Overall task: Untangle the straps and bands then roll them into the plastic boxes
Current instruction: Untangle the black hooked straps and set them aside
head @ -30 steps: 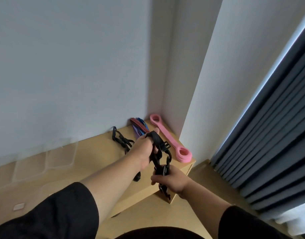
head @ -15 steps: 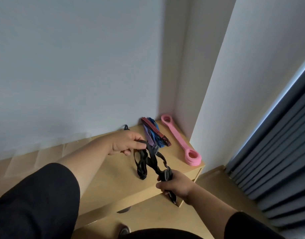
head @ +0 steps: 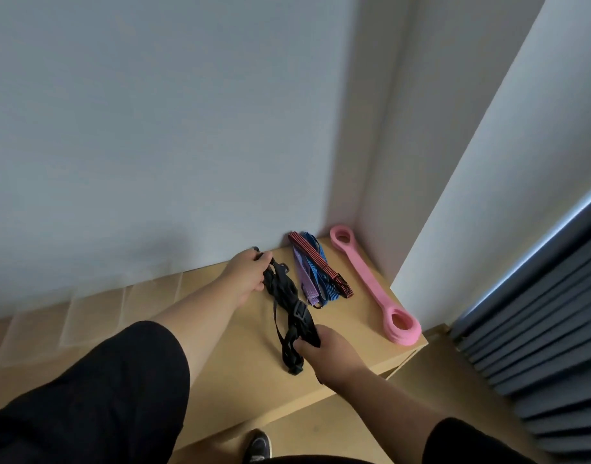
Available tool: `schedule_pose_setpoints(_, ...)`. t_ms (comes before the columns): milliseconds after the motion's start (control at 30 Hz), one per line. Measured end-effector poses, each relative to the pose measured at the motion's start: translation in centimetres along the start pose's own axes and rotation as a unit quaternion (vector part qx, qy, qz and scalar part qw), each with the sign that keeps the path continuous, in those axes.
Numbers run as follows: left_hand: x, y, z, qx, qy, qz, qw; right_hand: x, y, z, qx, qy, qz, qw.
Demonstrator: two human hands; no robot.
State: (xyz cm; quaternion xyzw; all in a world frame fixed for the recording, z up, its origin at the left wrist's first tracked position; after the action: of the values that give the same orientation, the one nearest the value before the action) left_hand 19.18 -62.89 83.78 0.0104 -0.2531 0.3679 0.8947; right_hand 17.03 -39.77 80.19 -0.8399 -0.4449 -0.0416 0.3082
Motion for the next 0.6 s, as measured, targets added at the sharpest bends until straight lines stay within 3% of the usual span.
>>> schedule_pose_setpoints(167,-4.5,-0.3,-1.7,-0.053,-0.011,0.018,0.998,-3.7,0.7,0.5,0.064,0.033,0.004,0.997)
schedule_pose_setpoints(333,-8.5,-0.4,-1.9,-0.197,0.012,0.041,0.979,-6.8,0.9,1.5,0.125,0.071,-0.004,0.99)
schedule_pose_setpoints(433,-10.7,-0.1,-1.1,-0.263,0.038,0.046,0.963,-8.6,1.5,2.2,0.097,0.092,0.005,0.991)
schedule_pose_setpoints(600,-13.4,1.0,-2.1,-0.279,0.024,0.042,0.959,-10.8,3.1,3.1,0.084,0.117,-0.007,0.99)
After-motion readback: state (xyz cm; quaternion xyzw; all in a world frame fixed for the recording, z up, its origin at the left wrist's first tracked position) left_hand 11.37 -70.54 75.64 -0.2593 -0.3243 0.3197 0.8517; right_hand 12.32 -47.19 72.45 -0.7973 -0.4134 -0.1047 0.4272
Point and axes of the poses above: each hand's wrist, its own x-axis away from the middle knuckle, its own y-axis out of the palm, z = x × y, the point moved 10 cm from there along -x, towards the middle knuckle, and after that the axes turned 6 degrees about -y, right-handed, at the moved point
